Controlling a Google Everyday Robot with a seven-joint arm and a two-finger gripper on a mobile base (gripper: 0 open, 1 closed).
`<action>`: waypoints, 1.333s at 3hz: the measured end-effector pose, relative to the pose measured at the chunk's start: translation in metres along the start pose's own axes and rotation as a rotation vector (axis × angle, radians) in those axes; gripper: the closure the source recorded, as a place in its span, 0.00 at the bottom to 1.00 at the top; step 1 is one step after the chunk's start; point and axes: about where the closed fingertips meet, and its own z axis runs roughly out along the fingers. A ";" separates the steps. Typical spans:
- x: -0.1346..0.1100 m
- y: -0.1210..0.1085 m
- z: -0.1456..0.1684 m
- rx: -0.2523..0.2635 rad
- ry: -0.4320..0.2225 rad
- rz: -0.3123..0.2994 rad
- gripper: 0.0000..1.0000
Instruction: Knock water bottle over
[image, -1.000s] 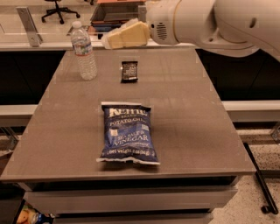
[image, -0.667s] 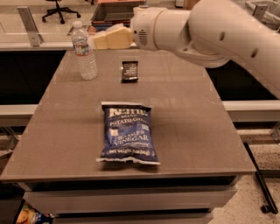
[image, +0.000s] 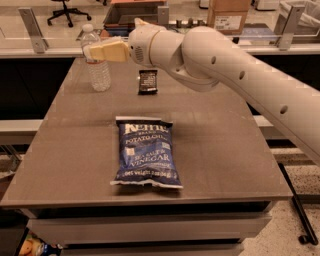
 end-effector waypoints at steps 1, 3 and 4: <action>0.014 0.008 0.022 -0.026 0.019 0.001 0.00; 0.035 0.003 0.037 -0.029 0.059 0.005 0.00; 0.042 0.005 0.047 -0.034 0.058 0.023 0.00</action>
Offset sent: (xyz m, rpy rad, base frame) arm 0.0285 0.0287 -0.0451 -0.0573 0.0532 0.0189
